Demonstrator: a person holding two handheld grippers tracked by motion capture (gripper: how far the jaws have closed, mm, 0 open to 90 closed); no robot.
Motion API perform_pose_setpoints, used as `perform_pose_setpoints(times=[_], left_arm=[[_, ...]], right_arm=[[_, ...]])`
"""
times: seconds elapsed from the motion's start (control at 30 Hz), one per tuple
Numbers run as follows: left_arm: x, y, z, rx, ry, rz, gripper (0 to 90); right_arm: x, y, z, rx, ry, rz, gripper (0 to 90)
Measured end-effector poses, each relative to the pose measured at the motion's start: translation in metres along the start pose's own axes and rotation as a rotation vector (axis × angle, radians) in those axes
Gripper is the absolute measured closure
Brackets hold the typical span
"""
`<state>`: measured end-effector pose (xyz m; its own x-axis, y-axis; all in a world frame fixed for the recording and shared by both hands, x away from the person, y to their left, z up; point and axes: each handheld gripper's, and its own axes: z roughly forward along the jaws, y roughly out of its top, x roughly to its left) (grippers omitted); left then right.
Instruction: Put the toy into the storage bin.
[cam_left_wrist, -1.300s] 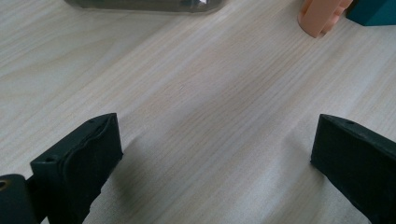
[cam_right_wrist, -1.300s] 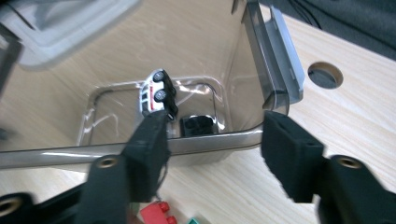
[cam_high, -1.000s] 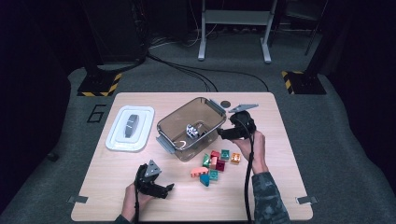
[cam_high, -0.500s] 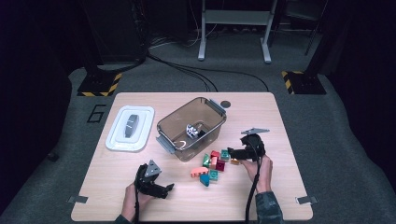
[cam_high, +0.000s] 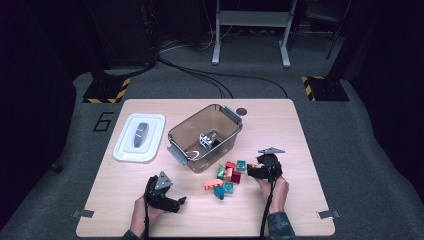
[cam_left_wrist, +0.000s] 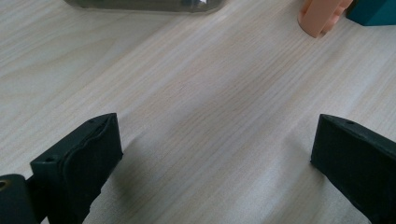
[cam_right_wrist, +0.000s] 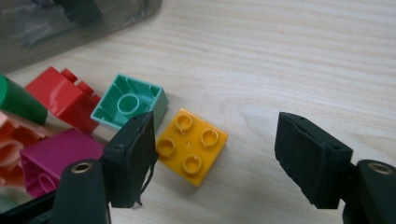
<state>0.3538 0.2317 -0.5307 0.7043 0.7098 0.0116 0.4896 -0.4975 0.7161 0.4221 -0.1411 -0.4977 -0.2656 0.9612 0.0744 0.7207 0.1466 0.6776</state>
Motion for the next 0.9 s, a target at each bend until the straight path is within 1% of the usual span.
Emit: perform_pose_setpoints(times=[0.07, 0.1, 0.17, 0.23, 0.27, 0.3, 0.33, 0.37, 0.4, 0.47, 0.5, 0.53, 0.57, 0.6, 0.63, 0.67, 0.73, 0.83, 0.9], left_arm=[[0.0, 0.0, 0.0, 0.0, 0.0, 0.0, 1.7], [0.0, 0.0, 0.0, 0.0, 0.0, 0.0, 1.7], [0.0, 0.0, 0.0, 0.0, 0.0, 0.0, 1.7], [0.0, 0.0, 0.0, 0.0, 0.0, 0.0, 1.7], [0.0, 0.0, 0.0, 0.0, 0.0, 0.0, 1.7], [0.0, 0.0, 0.0, 0.0, 0.0, 0.002, 1.7], [0.0, 0.0, 0.0, 0.0, 0.0, 0.002, 1.7], [0.0, 0.0, 0.0, 0.0, 0.0, 0.0, 1.7], [0.0, 0.0, 0.0, 0.0, 0.0, 0.001, 1.7], [0.0, 0.0, 0.0, 0.0, 0.0, 0.0, 1.7], [0.0, 0.0, 0.0, -0.001, 0.0, 0.0, 1.7], [0.0, 0.0, 0.0, 0.0, 0.0, 0.0, 1.7], [0.0, 0.0, 0.0, 0.0, 0.0, 0.0, 1.7], [0.0, 0.0, 0.0, 0.0, 0.0, 0.0, 1.7], [0.0, 0.0, 0.0, 0.0, 0.0, 0.0, 1.7], [0.0, 0.0, 0.0, 0.0, 0.0, 0.001, 1.7], [0.0, 0.0, 0.0, 0.0, 0.0, 0.0, 1.8], [0.0, 0.0, 0.0, 0.0, 0.0, 0.002, 1.7], [0.0, 0.0, 0.0, 0.0, 0.0, 0.001, 1.8]], right_arm=[[0.002, 0.0, 0.001, -0.015, -0.002, -0.007, 28.6], [0.004, 0.001, 0.002, -0.016, -0.002, 0.0, 29.0], [0.005, 0.001, 0.005, -0.012, -0.006, -0.006, 30.5], [0.007, 0.001, 0.007, -0.012, -0.023, -0.008, 34.4], [0.008, 0.001, 0.007, -0.004, -0.031, -0.01, 35.9], [0.007, 0.001, 0.006, 0.004, -0.027, -0.011, 37.3], [0.007, 0.0, 0.006, 0.003, -0.026, -0.023, 39.1], [0.006, 0.0, 0.005, 0.006, -0.031, -0.023, 41.7], [0.006, -0.001, 0.005, -0.003, -0.032, -0.016, 43.6], [0.005, -0.003, 0.003, 0.013, -0.034, -0.027, 47.5], [0.004, -0.004, 0.003, 0.0, -0.031, -0.036, 48.7], [0.004, -0.005, 0.002, 0.012, -0.032, -0.042, 50.5], [0.004, -0.006, 0.003, 0.004, -0.036, -0.049, 51.7], [0.003, -0.007, 0.003, 0.012, -0.033, -0.062, 52.5], [0.004, -0.008, 0.002, 0.014, -0.033, -0.061, 55.1], [0.003, -0.009, 0.003, 0.006, -0.035, -0.074, 57.1], [0.003, -0.01, 0.002, 0.0, -0.037, -0.077, 58.1], [0.004, -0.011, 0.001, 0.002, -0.033, -0.101, 58.5], [0.003, -0.013, 0.002, -0.013, -0.029, -0.097, 58.6]])
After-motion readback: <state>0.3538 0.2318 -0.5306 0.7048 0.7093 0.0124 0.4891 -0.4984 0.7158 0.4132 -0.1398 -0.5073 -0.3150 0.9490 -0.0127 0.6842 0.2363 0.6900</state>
